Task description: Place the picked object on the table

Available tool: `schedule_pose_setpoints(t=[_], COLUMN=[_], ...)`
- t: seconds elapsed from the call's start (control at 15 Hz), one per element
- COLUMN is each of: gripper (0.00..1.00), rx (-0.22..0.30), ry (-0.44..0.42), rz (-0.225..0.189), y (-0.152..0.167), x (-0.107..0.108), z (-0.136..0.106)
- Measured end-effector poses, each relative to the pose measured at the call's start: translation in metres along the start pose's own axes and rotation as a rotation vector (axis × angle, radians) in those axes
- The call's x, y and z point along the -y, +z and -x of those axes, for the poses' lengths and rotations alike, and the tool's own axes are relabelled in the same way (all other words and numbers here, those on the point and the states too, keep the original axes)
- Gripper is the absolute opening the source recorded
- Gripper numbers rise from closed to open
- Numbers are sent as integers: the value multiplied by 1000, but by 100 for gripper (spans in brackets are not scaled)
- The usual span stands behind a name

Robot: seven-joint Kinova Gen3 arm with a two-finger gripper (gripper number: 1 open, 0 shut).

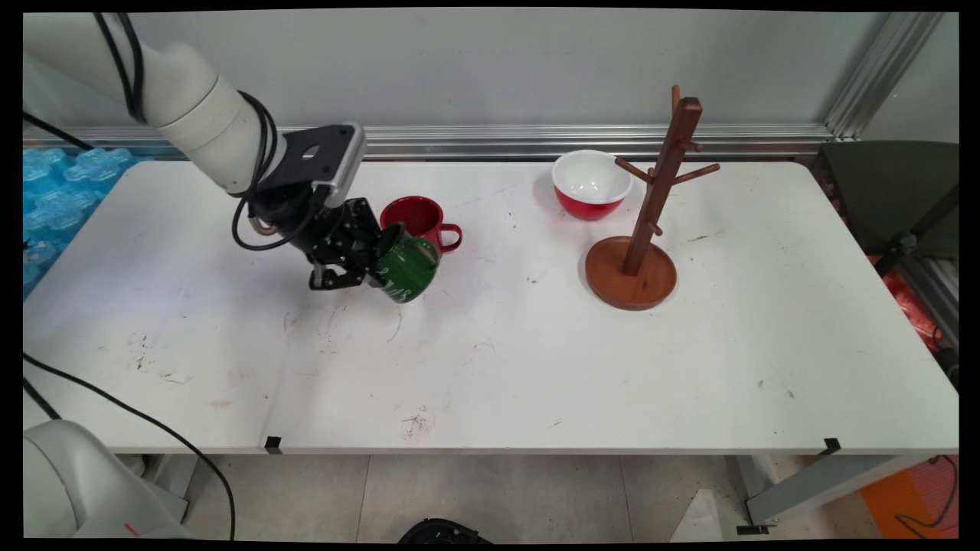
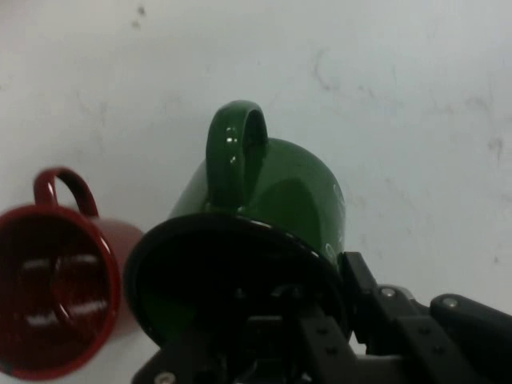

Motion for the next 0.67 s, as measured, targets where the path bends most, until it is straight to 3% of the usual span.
schedule_pose_setpoints(t=[0.67], gripper=[0], rx=[46], ry=[-21], rz=[4], y=[22], x=[-2], z=[9])
